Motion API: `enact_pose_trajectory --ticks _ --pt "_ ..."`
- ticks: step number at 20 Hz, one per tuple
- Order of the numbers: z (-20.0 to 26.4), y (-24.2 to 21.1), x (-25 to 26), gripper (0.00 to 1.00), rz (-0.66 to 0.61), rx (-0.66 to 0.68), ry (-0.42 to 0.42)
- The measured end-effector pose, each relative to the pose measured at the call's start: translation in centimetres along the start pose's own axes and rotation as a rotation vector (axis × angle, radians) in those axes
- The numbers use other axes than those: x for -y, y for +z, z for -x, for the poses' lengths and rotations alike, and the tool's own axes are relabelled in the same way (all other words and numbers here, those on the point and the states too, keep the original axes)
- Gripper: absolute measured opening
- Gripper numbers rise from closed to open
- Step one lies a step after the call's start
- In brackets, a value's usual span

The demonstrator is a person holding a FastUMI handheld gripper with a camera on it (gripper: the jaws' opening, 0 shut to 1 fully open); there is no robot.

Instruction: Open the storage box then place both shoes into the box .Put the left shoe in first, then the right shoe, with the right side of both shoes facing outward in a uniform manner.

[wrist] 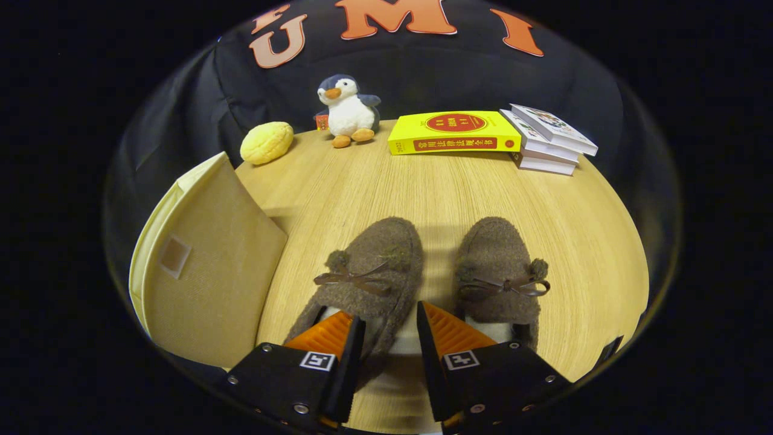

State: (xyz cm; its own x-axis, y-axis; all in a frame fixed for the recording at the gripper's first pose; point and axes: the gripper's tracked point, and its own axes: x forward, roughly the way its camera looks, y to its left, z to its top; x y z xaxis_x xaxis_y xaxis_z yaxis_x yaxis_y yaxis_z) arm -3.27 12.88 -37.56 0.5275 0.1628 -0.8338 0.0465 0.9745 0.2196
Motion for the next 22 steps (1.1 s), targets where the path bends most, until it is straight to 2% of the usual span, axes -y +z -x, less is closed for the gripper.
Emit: enact_pose_trajectory --ticks 1,3,4,6,8,10,19,22 --pt "-0.5 0.2 -0.2 0.49 0.015 0.008 -0.005" --pt "-1.2 0.4 0.0 0.39 0.038 0.039 -0.041" --pt "-1.3 0.5 0.2 0.29 0.042 0.057 -0.064" --pt "-1.6 0.6 0.4 0.19 0.052 0.081 -0.092" --pt "-1.5 0.8 0.5 0.08 0.045 0.083 -0.09" --pt "-0.6 1.0 -0.2 0.04 0.009 0.067 -0.058" --pt "7.5 8.4 -4.0 0.04 -0.005 0.174 -0.043" --pt "10.0 10.8 -6.8 0.04 0.003 0.185 -0.007"
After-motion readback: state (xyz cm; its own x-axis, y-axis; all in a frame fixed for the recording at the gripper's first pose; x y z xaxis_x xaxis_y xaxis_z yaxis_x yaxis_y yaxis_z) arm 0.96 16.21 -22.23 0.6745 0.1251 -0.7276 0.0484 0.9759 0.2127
